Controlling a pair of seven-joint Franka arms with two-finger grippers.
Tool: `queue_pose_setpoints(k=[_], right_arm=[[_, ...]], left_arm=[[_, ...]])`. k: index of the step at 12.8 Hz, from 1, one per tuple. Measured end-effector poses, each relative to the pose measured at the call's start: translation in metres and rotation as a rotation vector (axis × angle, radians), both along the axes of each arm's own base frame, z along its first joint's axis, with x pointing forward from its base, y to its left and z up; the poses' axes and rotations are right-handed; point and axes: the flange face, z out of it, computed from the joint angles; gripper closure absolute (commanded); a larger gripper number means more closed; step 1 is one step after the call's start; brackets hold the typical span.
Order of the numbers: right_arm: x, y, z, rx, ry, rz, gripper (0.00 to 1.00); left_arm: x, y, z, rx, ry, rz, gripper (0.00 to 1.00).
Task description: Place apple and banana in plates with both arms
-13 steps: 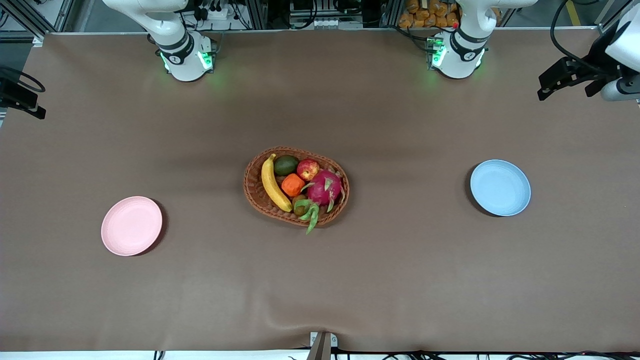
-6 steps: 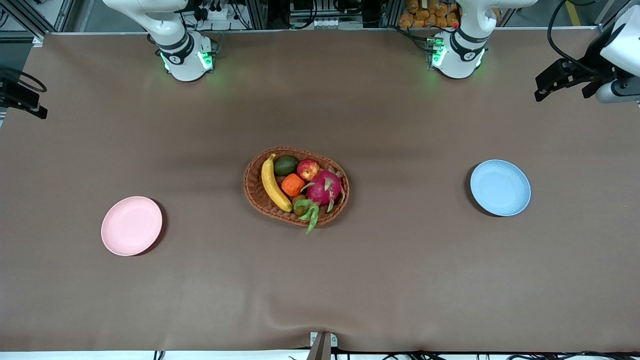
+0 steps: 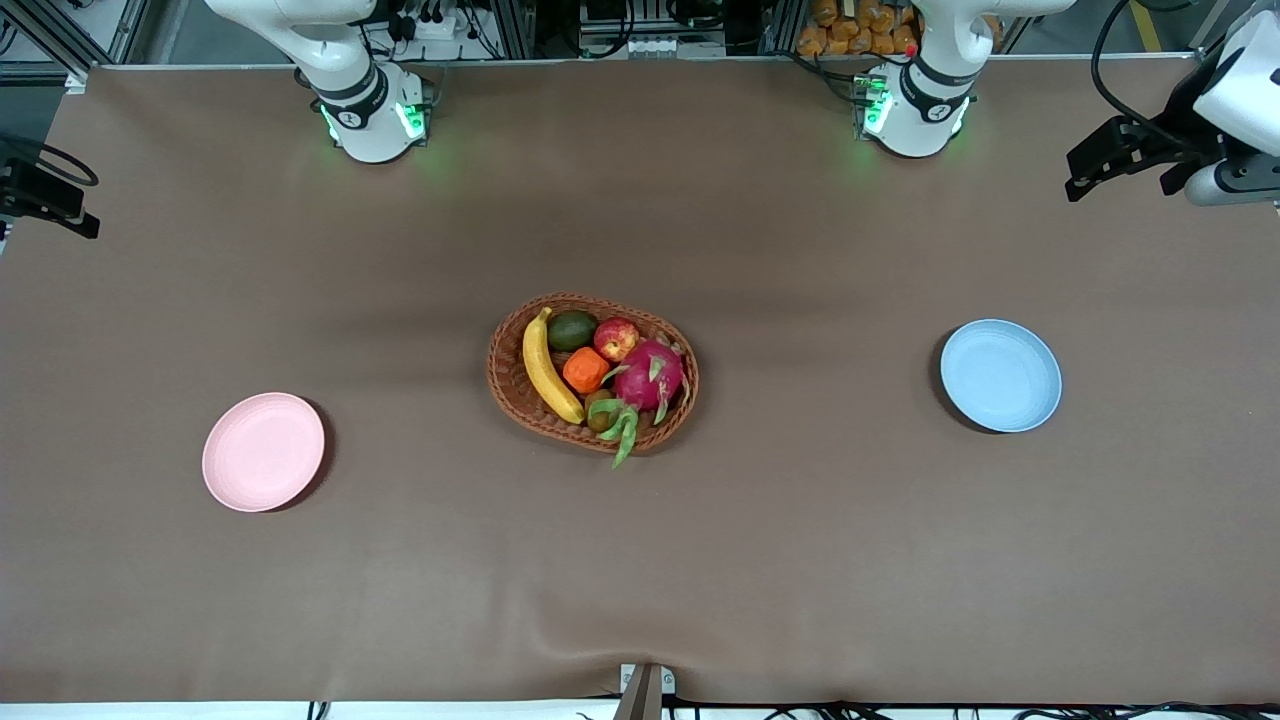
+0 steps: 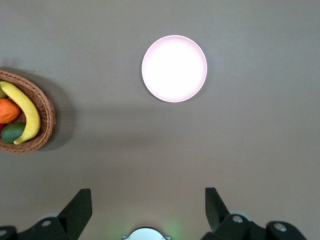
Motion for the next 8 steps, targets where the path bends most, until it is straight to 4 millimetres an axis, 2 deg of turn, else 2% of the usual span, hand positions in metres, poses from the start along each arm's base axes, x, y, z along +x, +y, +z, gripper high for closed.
queue_pose_setpoints(k=[5, 8], right_arm=[[0.000, 0.000, -0.005, 0.001, 0.011, 0.001, 0.00], [0.000, 0.001, -0.006, 0.002, 0.014, 0.001, 0.00]], left_arm=[[0.000, -0.020, -0.004, 0.003, 0.008, -0.036, 0.00], [0.000, -0.023, -0.005, 0.004, 0.010, -0.042, 0.00]])
